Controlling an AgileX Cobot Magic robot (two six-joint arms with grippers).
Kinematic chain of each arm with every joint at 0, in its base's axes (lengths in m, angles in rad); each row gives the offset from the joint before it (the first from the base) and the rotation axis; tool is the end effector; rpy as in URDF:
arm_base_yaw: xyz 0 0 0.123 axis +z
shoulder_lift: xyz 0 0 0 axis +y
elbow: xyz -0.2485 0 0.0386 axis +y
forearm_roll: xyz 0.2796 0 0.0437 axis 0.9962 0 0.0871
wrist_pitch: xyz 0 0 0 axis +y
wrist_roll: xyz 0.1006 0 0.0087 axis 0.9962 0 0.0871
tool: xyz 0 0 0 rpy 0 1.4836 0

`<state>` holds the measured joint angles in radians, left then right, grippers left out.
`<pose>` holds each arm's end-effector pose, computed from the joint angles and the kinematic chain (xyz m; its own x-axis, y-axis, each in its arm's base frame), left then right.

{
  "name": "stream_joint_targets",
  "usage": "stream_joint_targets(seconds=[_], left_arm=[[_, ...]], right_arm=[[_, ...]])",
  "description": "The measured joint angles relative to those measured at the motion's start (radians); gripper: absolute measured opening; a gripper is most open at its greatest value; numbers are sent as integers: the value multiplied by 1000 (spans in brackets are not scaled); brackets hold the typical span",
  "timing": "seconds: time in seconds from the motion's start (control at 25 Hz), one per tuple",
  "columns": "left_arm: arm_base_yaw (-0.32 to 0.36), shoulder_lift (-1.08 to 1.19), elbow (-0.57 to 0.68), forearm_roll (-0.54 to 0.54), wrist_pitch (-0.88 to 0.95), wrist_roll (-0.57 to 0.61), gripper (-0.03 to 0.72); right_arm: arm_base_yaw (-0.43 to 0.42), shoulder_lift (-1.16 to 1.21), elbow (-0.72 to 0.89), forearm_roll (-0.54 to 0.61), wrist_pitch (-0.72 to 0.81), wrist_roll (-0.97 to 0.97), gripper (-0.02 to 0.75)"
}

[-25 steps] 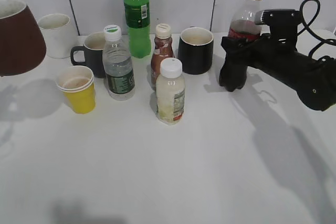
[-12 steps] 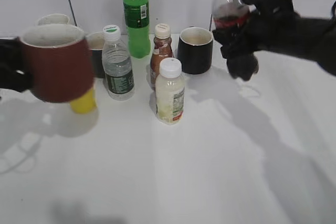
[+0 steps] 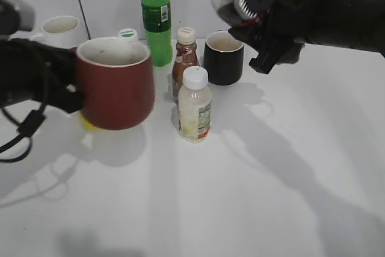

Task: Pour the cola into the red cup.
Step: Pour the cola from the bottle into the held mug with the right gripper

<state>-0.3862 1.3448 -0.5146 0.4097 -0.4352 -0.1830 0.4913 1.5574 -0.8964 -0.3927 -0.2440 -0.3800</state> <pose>0.2684 -0.1274 0.1637 -0.2042 0.2863 -0.9361 0.5674 0.8139 0.1251 0.3283 0.1862 0.2005 0.1600 -0.6942 -0.7018 -0.6027 0.4944 -0.6264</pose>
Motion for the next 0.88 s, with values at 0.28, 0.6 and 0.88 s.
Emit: stream_joint_targets(seconds=[0.28,0.6,0.88], left_arm=[[-88,90,-85,0,18,0,43],[-161,134,-151,2,27,-1,43],[-170,134,-165,2,28,-1,43]], right_arm=[[44,-8,0,5,14,-205,486],[48,-8,0,13,15,-417,486],[48,-8,0,128,-13,-648,486]])
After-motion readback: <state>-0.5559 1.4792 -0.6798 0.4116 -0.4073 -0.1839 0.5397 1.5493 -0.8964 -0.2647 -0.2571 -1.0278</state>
